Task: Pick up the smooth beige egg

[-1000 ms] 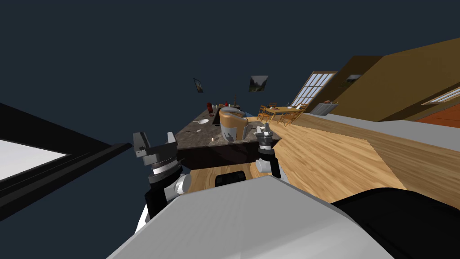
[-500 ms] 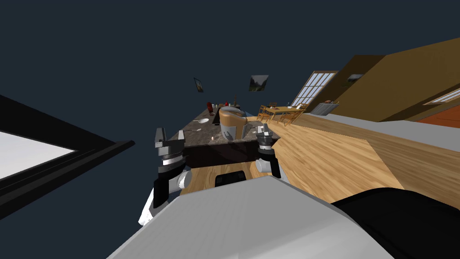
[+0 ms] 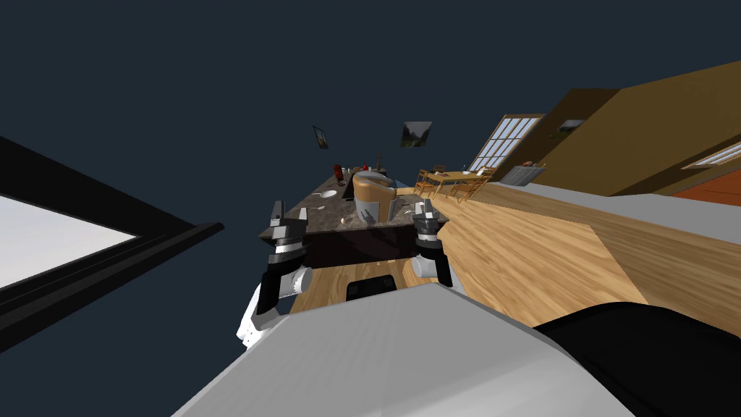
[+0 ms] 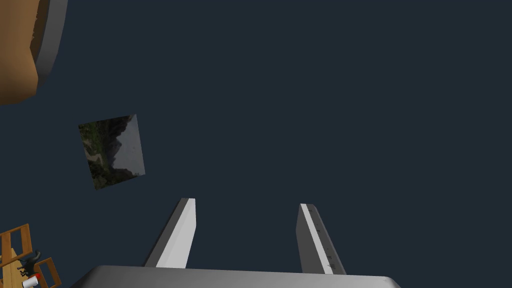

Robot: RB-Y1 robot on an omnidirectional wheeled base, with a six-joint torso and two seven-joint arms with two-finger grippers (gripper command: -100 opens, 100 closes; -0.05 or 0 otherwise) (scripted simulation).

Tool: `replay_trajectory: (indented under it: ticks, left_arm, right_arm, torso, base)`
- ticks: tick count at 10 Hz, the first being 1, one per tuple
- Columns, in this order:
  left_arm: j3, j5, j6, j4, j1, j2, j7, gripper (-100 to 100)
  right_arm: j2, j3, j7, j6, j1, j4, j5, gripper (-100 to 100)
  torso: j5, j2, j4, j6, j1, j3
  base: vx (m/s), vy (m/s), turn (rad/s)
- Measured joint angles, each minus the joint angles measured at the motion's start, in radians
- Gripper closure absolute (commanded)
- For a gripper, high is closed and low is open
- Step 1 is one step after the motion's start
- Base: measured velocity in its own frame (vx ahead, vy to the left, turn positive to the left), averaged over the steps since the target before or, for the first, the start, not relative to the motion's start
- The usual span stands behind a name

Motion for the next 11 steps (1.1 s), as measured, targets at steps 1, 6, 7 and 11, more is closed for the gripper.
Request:
replay_trajectory:
  ticks: [1,6,7,11]
  left_arm:
    - [0.000,0.001,0.028,0.012,-0.019,0.008,0.009,-100]
    - [-0.012,-0.003,0.150,0.080,-0.106,0.025,0.046,-100]
    - [-0.011,-0.002,0.178,0.087,-0.121,0.028,0.051,-100]
    - [-0.016,-0.004,0.292,0.144,-0.203,0.030,0.068,-100]
  right_arm:
    - [0.000,0.000,0.000,0.000,0.000,0.000,0.000,0]
    - [0.000,0.000,0.000,0.000,0.000,0.000,0.000,0]
    - [0.000,0.000,0.000,0.000,0.000,0.000,0.000,0]
    - [0.000,0.000,0.000,0.000,0.000,0.000,0.000,0]
  torso:
    - [0.000,0.000,0.000,0.000,0.000,0.000]
    - [0.000,-0.001,0.000,0.000,0.001,0.000]
    - [0.000,-0.001,0.000,0.000,0.001,-0.001]
    - [0.000,-0.001,0.000,0.000,0.001,-0.001]
  base:
    - [-0.060,-0.013,0.008]
    - [-0.036,-0.002,0.002]
    - [-0.038,-0.008,0.002]
    - [-0.027,0.001,-0.002]
